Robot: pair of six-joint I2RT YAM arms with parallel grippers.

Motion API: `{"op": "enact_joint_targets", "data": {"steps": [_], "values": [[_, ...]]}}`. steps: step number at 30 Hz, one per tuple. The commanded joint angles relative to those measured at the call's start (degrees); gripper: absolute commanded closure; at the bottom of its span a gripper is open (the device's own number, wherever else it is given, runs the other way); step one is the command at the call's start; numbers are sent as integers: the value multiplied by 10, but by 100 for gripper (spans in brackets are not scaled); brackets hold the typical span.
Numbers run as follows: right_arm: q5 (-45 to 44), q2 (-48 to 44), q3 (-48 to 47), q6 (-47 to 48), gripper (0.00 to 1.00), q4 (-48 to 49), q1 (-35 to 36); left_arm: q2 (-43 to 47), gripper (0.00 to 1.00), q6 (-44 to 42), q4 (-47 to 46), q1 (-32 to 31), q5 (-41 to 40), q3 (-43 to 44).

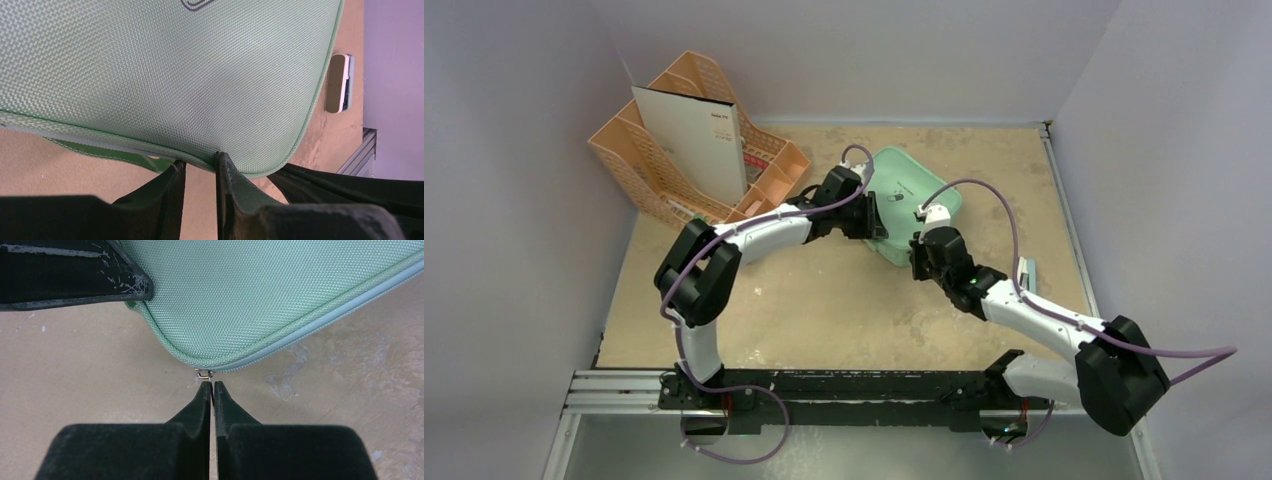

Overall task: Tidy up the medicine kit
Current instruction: Zip the medicine box at the center of the board.

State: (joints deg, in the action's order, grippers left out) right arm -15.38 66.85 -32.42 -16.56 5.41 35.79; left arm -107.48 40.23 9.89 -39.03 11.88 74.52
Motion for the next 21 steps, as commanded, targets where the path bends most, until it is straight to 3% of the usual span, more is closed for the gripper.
{"op": "enact_joint_targets", "data": {"steps": [1, 4, 8, 16, 21], "values": [[-153, -23, -23, 52, 100, 9, -42, -24, 85, -82, 132, 34, -75, -17], [-133, -23, 1, 114, 100, 88, -48, -30, 86, -83, 137, 35, -72, -12], [-117, -12, 7, 147, 100, 119, -86, -31, 86, -87, 139, 35, -75, -12], [1, -20, 57, 290, 100, 237, -110, -44, 86, -97, 135, 36, -77, -11], [28, -14, 57, 297, 100, 249, -132, -49, 87, -99, 137, 36, -71, -5]]}}
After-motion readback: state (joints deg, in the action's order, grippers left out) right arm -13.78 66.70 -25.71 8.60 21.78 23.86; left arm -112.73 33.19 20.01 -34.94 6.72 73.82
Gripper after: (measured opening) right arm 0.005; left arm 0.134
